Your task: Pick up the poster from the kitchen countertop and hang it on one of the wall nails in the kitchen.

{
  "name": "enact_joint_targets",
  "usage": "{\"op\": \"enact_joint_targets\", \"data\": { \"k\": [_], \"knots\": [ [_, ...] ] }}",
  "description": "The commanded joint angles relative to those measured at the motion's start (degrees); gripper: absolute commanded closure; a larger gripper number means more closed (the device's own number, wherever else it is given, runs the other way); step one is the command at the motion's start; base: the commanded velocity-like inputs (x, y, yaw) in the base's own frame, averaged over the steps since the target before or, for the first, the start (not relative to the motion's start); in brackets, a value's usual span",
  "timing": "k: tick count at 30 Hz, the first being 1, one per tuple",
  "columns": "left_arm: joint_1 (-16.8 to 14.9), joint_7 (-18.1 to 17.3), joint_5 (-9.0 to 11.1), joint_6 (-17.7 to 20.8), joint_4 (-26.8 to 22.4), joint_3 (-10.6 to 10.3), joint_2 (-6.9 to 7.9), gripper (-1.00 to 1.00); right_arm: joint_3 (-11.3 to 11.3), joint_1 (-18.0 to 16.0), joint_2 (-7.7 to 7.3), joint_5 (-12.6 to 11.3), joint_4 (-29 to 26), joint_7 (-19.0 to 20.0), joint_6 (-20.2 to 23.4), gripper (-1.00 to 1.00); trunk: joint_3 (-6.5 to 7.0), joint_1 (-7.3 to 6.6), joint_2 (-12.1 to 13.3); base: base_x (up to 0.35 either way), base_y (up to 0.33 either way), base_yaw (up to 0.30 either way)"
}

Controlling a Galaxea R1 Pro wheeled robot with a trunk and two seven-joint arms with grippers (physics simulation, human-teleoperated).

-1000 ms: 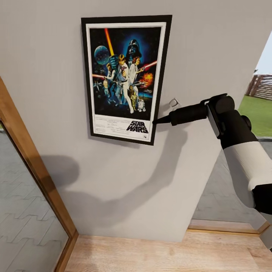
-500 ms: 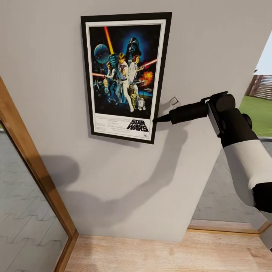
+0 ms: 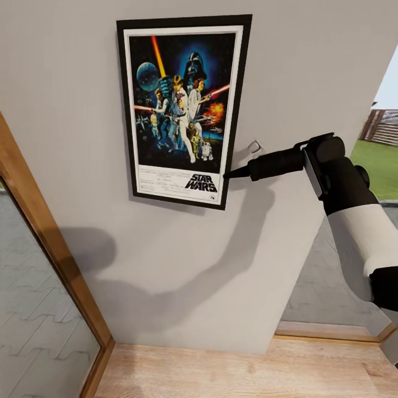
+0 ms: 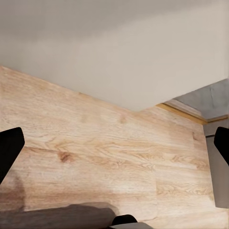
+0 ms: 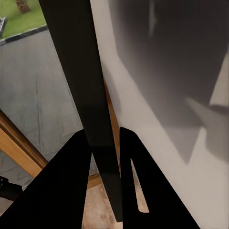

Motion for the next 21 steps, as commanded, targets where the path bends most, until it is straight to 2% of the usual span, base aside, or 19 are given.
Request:
{"op": "enact_joint_targets", "data": {
  "k": [1, 21],
  "knots": [
    [-0.1, -0.1, 0.4, -0.3, 0.0, -0.5, 0.01, -1.0, 0.1, -0.1, -0.03, 0.2, 0.0, 0.4, 0.6, 1.0, -0.13, 0.04, -0.1, 0.0, 0.0, 0.0],
    [-0.1, -0.1, 0.4, -0.3, 0.0, -0.5, 0.01, -1.0, 0.0, 0.0, -0.06, 0.0, -0.2, 0.4, 0.5, 1.0, -0.13, 0.04, -0.1, 0.0, 0.0, 0.0]
  ]
}}
